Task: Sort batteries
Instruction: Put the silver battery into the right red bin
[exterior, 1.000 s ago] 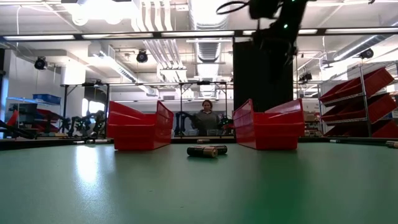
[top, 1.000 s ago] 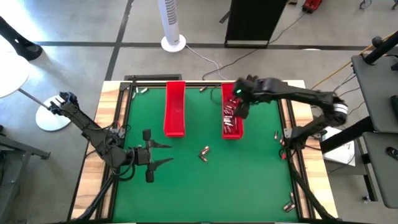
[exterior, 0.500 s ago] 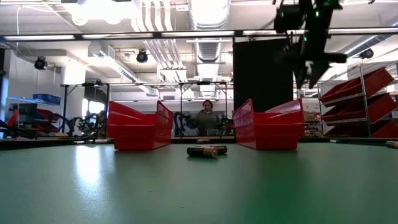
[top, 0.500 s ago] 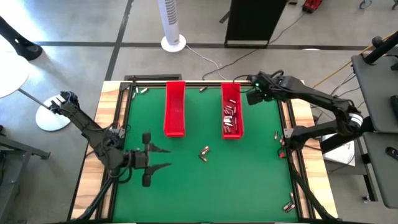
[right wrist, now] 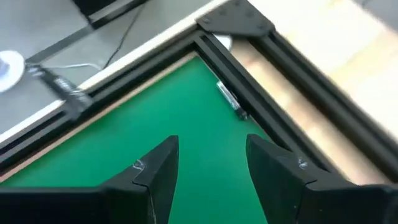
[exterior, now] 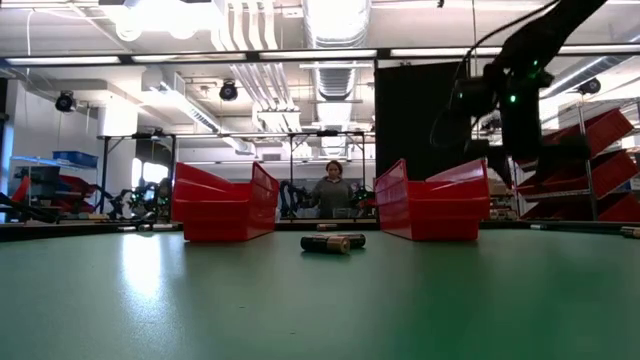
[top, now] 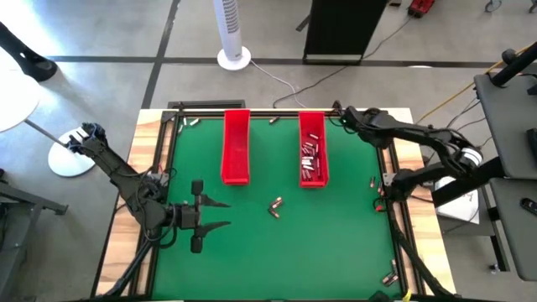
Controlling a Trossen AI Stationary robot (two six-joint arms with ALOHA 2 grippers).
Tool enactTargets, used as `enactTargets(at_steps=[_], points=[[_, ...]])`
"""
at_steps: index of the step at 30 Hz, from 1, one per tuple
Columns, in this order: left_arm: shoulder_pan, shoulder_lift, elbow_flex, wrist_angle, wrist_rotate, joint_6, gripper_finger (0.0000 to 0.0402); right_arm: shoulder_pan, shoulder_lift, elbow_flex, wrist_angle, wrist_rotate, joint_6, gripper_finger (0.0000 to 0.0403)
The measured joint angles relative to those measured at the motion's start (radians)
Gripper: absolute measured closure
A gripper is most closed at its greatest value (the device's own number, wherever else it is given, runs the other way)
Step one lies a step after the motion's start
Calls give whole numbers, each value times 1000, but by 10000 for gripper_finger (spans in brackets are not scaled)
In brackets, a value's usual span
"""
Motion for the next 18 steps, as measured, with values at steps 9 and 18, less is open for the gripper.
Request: enactTargets(at_steps=[9,18], points=[[-6,0,0,-27,0,9,222,-76,203,-3,6,-41,312,181],[-6,0,-3,-28,-10,40,222,-143,311,-2,115,-52,399,168]])
